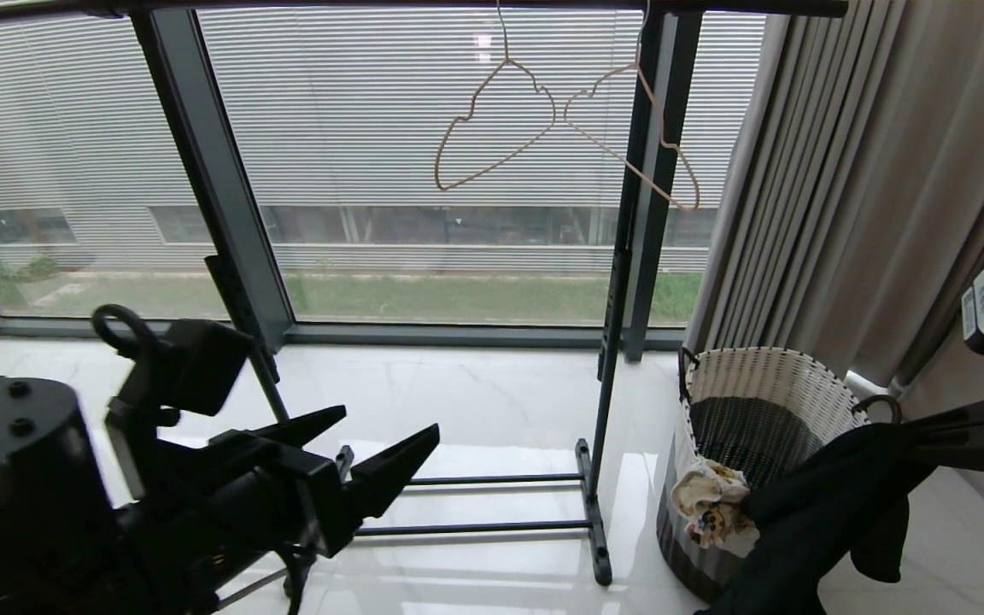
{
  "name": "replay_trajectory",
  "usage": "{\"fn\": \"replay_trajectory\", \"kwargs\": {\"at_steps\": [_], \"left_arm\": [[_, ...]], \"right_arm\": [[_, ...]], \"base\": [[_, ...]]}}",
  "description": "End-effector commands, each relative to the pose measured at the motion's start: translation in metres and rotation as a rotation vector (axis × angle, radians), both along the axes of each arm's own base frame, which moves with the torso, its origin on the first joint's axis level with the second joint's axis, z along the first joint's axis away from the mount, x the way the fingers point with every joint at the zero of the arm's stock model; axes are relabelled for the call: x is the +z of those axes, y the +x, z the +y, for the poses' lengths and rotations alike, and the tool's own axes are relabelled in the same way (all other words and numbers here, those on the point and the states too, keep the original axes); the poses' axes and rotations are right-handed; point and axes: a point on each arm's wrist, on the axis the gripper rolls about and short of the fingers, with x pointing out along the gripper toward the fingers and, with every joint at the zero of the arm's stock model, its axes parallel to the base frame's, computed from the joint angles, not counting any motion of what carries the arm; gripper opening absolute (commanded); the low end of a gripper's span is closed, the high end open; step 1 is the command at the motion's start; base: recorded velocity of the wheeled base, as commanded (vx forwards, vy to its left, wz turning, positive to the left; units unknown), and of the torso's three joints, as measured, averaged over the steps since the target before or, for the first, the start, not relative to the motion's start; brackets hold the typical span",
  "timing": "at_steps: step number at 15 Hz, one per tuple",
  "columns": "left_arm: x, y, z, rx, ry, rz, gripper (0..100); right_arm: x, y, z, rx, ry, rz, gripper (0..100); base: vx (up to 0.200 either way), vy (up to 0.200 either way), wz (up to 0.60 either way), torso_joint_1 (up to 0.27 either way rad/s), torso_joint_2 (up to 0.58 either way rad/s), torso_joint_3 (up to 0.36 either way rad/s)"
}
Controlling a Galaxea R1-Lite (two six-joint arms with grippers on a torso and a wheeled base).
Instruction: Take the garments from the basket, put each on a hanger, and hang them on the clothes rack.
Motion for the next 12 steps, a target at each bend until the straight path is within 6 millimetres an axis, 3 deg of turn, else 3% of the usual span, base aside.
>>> {"fn": "replay_trajectory", "kwargs": {"at_steps": [1, 5, 8, 12], "left_arm": [[-0.053, 0.01, -0.09, -0.121, 0.067, 0.126, 100], [-0.079, 0.004, -0.154, -0.247, 0.094, 0.135, 100], [-0.083, -0.015, -0.212, -0.328, 0.066, 0.089, 100], [-0.089, -0.028, -0.236, -0.377, 0.055, 0.079, 100]], "right_arm": [[-0.003, 0.004, 0.004, 0.004, -0.001, 0.026, 0], [-0.007, 0.001, 0.017, 0.035, 0.023, 0.071, 0], [-0.01, 0.0, 0.026, 0.073, 0.024, 0.088, 0], [-0.01, -0.001, 0.027, 0.079, 0.02, 0.087, 0]], "base": [[0.0, 0.0, 0.0, 0.0, 0.0, 0.0], [0.0, 0.0, 0.0, 0.0, 0.0, 0.0], [0.0, 0.0, 0.0, 0.0, 0.0, 0.0], [0.0, 0.0, 0.0, 0.0, 0.0, 0.0]]}}
